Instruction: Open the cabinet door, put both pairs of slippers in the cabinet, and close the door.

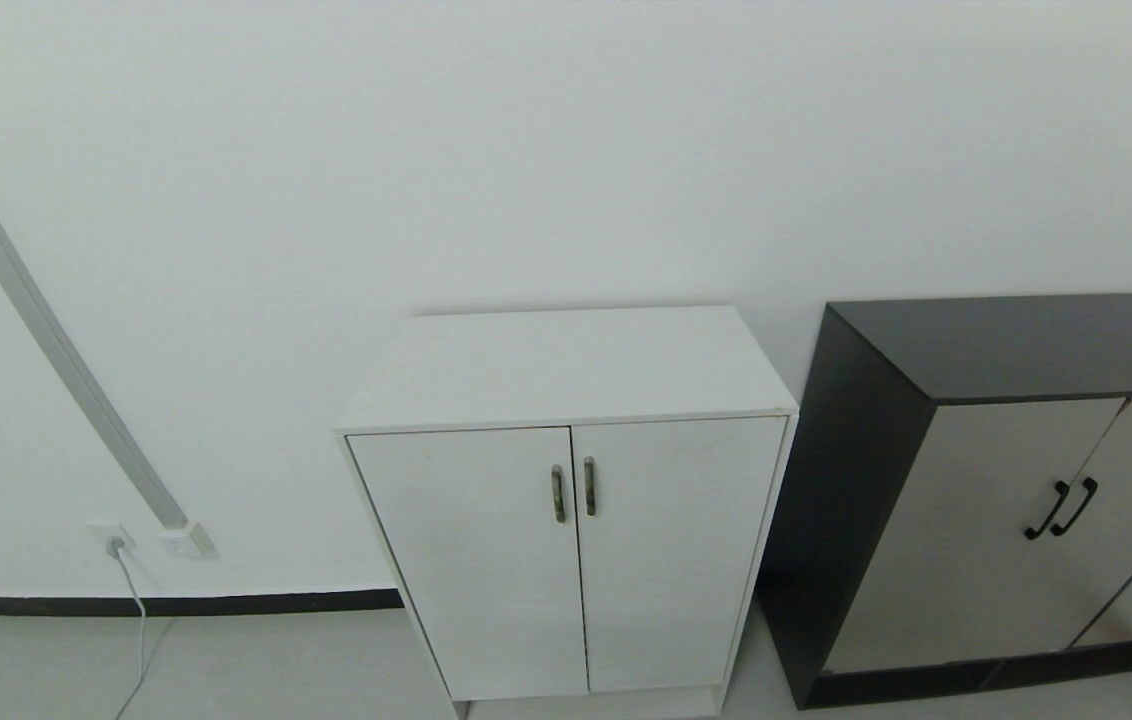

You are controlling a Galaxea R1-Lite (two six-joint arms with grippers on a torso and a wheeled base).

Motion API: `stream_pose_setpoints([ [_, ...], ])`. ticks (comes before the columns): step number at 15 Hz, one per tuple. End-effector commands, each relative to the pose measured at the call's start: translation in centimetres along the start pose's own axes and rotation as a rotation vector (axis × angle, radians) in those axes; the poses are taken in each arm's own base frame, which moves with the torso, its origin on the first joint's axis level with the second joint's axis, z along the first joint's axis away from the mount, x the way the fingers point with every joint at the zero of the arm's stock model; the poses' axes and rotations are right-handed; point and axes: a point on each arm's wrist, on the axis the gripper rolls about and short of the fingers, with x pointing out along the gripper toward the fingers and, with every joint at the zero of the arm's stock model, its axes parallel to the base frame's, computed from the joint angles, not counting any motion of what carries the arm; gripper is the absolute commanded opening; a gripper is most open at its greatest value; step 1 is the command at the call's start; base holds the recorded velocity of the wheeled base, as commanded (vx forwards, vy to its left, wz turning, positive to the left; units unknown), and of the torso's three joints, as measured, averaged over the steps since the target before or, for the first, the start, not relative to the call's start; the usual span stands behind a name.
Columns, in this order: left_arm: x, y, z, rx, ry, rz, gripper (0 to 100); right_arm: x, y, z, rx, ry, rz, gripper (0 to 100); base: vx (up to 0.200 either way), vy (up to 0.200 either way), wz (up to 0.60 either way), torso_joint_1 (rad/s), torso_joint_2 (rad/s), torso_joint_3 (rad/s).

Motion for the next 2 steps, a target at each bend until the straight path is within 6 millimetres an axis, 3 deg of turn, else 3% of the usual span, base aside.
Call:
stream_pose_setpoints([
  [1,0.01,0.00,0.01,-0.001,0.001,0.000,0,0.02,0.00,0.00,-0.001,0.003,0.000,0,0.000,0.000,0.00,0.000,0.00,0.000],
  [2,0.01,0.00,0.01,-0.001,0.001,0.000,0,0.02,0.01,0.00,-0.004,0.003,0.002,0,0.000,0.000,0.00,0.000,0.00,0.000],
])
